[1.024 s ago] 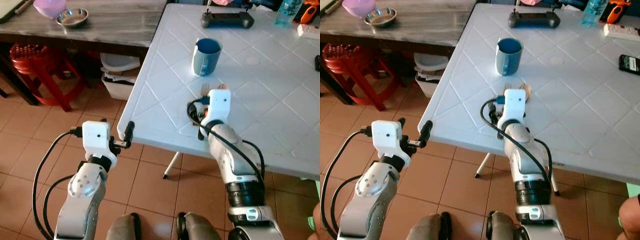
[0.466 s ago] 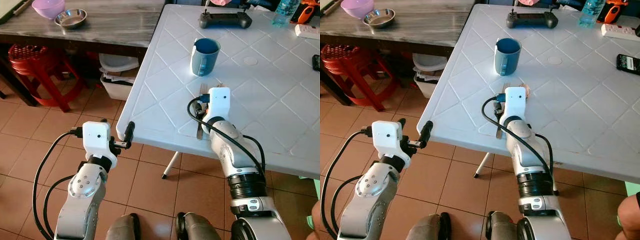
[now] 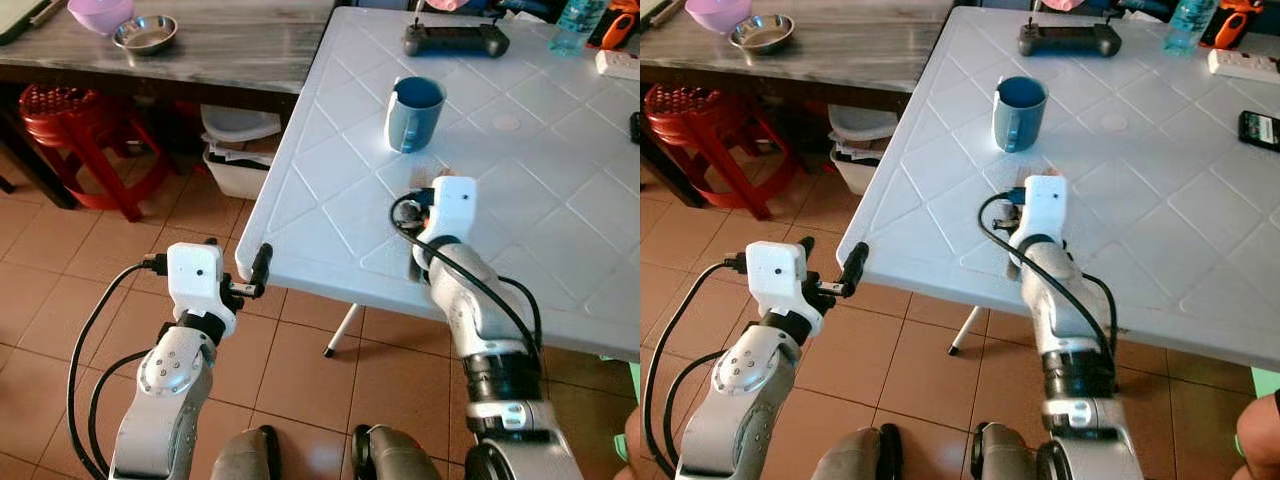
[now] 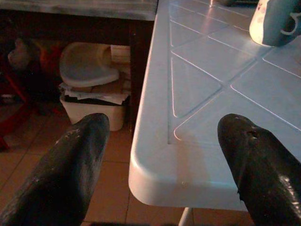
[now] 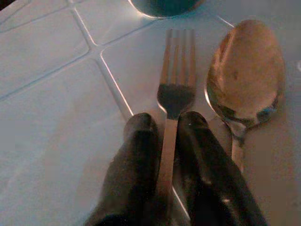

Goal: Setting the table

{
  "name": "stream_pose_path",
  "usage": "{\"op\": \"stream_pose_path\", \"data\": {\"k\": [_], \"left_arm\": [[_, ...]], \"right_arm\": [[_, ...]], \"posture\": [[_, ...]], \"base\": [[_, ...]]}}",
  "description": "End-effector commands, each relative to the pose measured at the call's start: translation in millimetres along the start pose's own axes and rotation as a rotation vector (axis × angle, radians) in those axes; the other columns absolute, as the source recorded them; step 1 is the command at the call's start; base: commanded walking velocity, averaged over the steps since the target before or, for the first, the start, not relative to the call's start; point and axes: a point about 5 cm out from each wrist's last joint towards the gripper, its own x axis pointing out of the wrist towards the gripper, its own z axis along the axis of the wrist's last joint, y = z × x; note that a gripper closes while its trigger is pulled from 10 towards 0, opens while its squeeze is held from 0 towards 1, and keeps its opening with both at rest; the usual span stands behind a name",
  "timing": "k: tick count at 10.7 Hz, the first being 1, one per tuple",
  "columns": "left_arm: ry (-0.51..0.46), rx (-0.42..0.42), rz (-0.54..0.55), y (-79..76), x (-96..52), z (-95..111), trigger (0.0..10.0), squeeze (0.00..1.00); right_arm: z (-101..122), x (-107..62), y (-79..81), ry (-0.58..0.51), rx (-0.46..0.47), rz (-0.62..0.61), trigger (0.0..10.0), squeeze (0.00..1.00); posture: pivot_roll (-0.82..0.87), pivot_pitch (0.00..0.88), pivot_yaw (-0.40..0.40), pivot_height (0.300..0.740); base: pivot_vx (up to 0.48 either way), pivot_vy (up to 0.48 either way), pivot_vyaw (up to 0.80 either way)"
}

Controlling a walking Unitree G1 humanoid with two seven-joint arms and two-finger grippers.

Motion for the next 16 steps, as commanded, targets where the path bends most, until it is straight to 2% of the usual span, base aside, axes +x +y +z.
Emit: {"op": "stream_pose_path", "data": {"k": [1, 3, 5, 6, 7, 9, 10, 11, 13, 16], "left_arm": [[0.023, 0.002, 0.007, 0.7, -1.3, -4.1, 10.0, 0.00], [0.032, 0.010, 0.045, 5.9, -1.2, -6.1, 10.0, 0.00], [0.040, 0.010, 0.061, 7.6, 0.2, -7.8, 10.0, 0.00], [0.045, 0.021, 0.068, 8.1, 1.3, -8.6, 10.0, 0.00], [0.047, 0.026, 0.085, 9.9, 1.8, -9.6, 10.0, 0.00], [0.045, 0.026, 0.106, 12.7, -0.4, -11.8, 10.0, 0.00], [0.038, 0.034, 0.121, 15.5, 1.5, -10.6, 10.0, 0.00], [0.026, 0.039, 0.131, 17.9, 2.4, -8.3, 10.0, 0.00], [0.007, 0.063, 0.123, 21.3, 9.1, -4.8, 10.0, 0.00], [-0.009, 0.067, 0.115, 19.7, 13.4, -1.7, 10.0, 0.00]], "right_arm": [[-37.1, -4.9, 0.6, 0.176, 0.037, -0.002, 0.0, 0.00], [-35.2, -11.5, 11.9, 0.177, 0.097, 0.057, 0.0, 0.00], [-20.3, -20.8, 39.0, 0.115, 0.136, 0.257, 0.0, 0.00], [-12.4, -26.1, 50.3, 0.084, 0.123, 0.340, 0.0, 0.00], [2.4, -30.9, 56.2, -0.017, 0.060, 0.382, 0.0, 0.00], [16.7, -33.0, 48.1, -0.131, 0.014, 0.320, 0.0, 0.00], [25.5, -33.8, 37.6, -0.188, -0.003, 0.263, 0.0, 0.00], [27.6, -36.2, 29.2, -0.218, -0.012, 0.223, 0.0, 0.00], [31.6, -43.3, 14.0, -0.301, -0.032, 0.145, 0.0, 0.00], [41.3, -44.5, 9.6, -0.369, -0.050, 0.100, 0.0, 0.00]], "posture": [[-0.03, 0.196, 0.037, 0.740], [-0.03, 0.194, 0.037, 0.740], [-0.04, 0.190, 0.038, 0.740], [-0.04, 0.187, 0.036, 0.740], [-0.04, 0.180, 0.034, 0.740], [-0.04, 0.150, 0.038, 0.740], [-0.04, 0.163, 0.032, 0.740], [-0.04, 0.141, 0.033, 0.740], [-0.06, 0.160, 0.042, 0.740], [-0.05, 0.144, 0.043, 0.740]], "base": [[0.000, 0.000, 0.00], [0.000, 0.000, 0.00], [0.000, 0.000, 0.00], [0.000, 0.480, 0.00], [0.000, 0.480, 0.00], [0.000, 0.480, 0.00], [0.000, 0.480, 0.00], [0.000, 0.476, 0.00], [0.000, 0.441, 0.00], [0.279, 0.393, 0.00]]}}
